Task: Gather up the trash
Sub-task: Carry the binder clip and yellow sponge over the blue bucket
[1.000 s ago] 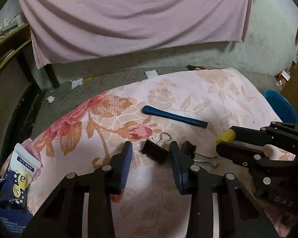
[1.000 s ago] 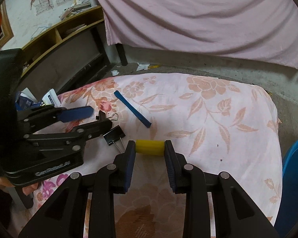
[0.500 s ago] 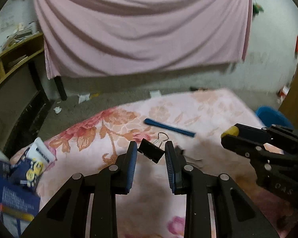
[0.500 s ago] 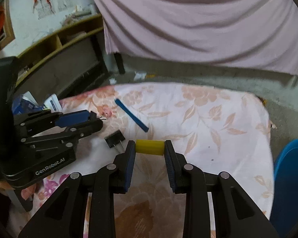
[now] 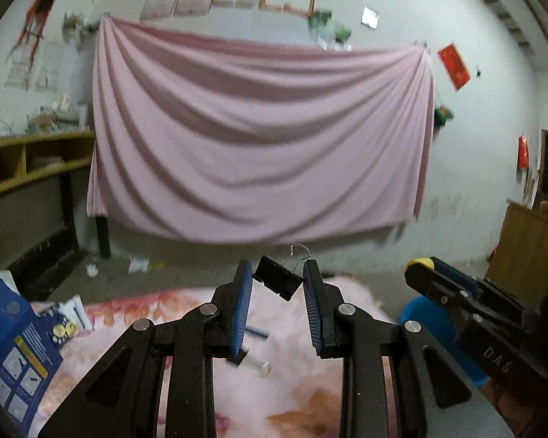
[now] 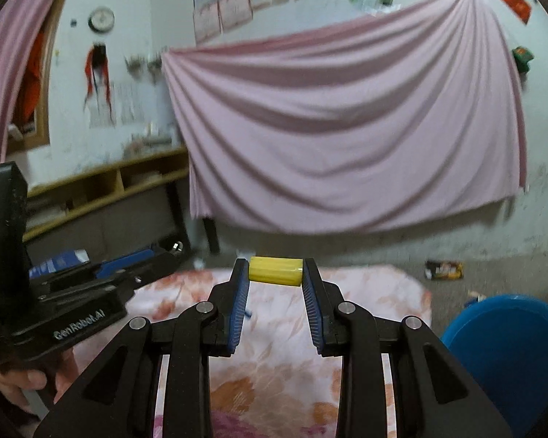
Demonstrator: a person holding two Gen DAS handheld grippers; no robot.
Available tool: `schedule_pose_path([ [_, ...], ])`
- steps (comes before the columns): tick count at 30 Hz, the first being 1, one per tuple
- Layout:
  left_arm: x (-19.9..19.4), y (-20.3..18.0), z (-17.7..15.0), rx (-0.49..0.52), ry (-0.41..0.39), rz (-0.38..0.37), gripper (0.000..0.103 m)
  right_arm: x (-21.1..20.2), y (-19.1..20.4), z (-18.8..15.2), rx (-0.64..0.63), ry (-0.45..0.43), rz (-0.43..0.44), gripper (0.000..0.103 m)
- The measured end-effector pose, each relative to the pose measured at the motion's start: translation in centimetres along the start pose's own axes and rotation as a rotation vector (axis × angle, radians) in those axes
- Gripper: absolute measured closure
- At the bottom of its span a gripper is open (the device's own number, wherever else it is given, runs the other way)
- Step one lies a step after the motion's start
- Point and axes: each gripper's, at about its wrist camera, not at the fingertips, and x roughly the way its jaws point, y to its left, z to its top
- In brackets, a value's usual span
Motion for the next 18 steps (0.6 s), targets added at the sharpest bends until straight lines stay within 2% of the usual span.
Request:
schedule_pose_path([
  [4, -1.9, -1.9, 1.5, 0.062, -0.071, -0.001, 0.079, -2.4, -0.6, 0.6, -0.037, -0.112, -0.038, 0.076],
  [10, -3.4, -5.0, 3.5, 0.102, -0.138, -0.058, 0.079, -6.0, -2.2, 1.4, -0.06, -0.225, -0.097, 0.076],
  [18, -3.4, -9.5, 4.9, 0.169, -0.181, -0.139, 0.079, -9.1, -5.3, 1.6, -0.02, -0.299, -0.169, 0.076],
])
